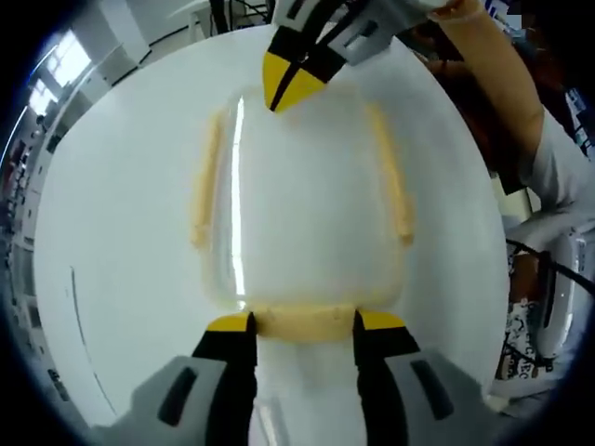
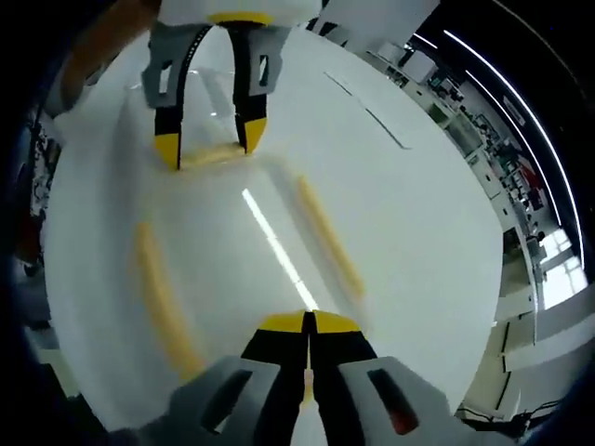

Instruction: Snap each plastic latch of the storage box into its locked position after aligning the lid with the box until every specified latch is closed and the lid sits flush.

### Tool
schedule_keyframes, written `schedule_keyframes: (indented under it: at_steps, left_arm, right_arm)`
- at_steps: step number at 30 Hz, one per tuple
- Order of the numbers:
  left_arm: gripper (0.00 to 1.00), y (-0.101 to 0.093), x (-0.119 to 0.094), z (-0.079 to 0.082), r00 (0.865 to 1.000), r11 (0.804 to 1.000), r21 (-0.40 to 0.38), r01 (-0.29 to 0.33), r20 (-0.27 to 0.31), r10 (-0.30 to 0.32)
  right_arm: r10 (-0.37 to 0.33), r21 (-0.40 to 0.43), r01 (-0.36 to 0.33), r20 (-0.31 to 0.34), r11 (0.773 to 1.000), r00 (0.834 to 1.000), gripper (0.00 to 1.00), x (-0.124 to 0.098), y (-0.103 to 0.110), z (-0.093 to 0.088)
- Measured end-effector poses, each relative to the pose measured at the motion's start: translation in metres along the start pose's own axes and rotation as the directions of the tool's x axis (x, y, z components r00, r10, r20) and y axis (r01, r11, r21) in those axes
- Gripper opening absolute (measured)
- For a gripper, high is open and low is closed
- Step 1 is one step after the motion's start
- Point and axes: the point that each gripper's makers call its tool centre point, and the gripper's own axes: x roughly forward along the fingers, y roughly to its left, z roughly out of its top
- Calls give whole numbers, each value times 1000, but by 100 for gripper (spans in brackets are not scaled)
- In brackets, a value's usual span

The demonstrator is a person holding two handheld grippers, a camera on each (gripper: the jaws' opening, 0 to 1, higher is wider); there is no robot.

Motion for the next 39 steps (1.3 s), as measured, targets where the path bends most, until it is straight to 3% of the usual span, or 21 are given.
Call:
schedule_keyframes:
  at_steps: [3, 6, 10, 16, 23, 28, 30, 35, 39]
  left_arm:
    - [40, -1, 0, -1, 1000, 1000, 2, -1, -11, 1]
    - [40, -1, -1, -1, 1000, 1000, 3, -1, -18, 1]
    - [40, -2, -2, -1, 1000, 1000, 4, -1, -25, 1]
    - [40, -2, -3, 0, 1000, 1000, 5, 1, -27, -1]
    - [40, -2, -4, 0, 999, 1000, 8, 3, -36, -3]
    - [40, -2, -4, 0, 999, 1000, 6, 3, -33, -3]
    - [40, -2, -4, 0, 1000, 1000, 3, 2, -30, -2]
    - [40, -3, -4, 0, 999, 1000, 6, 3, -32, -3]
    - [40, -3, -4, 0, 999, 1000, 5, 3, -42, -3]
  right_arm:
    - [-4, -43, 5, 25, 999, 1000, 24, -8, -9, -11]
    - [-10, -3, 10, 28, 1000, 1000, 25, -17, -20, -24]
    - [11, -41, -12, -13, 999, 1000, 27, -25, -22, -47]
    - [62, -58, -64, -31, 996, 998, 30, -39, -27, -63]
    - [133, -109, -140, -67, 984, 989, 38, -29, -14, -67]
    - [146, -132, -160, -108, 978, 983, 39, -22, -18, -70]
    - [199, -119, -217, -145, 969, 969, 42, -22, -9, -76]
    - [182, -151, -201, -131, 968, 974, 42, -16, -19, -71]
    - [220, -181, -243, -135, 953, 966, 44, -13, -19, -69]
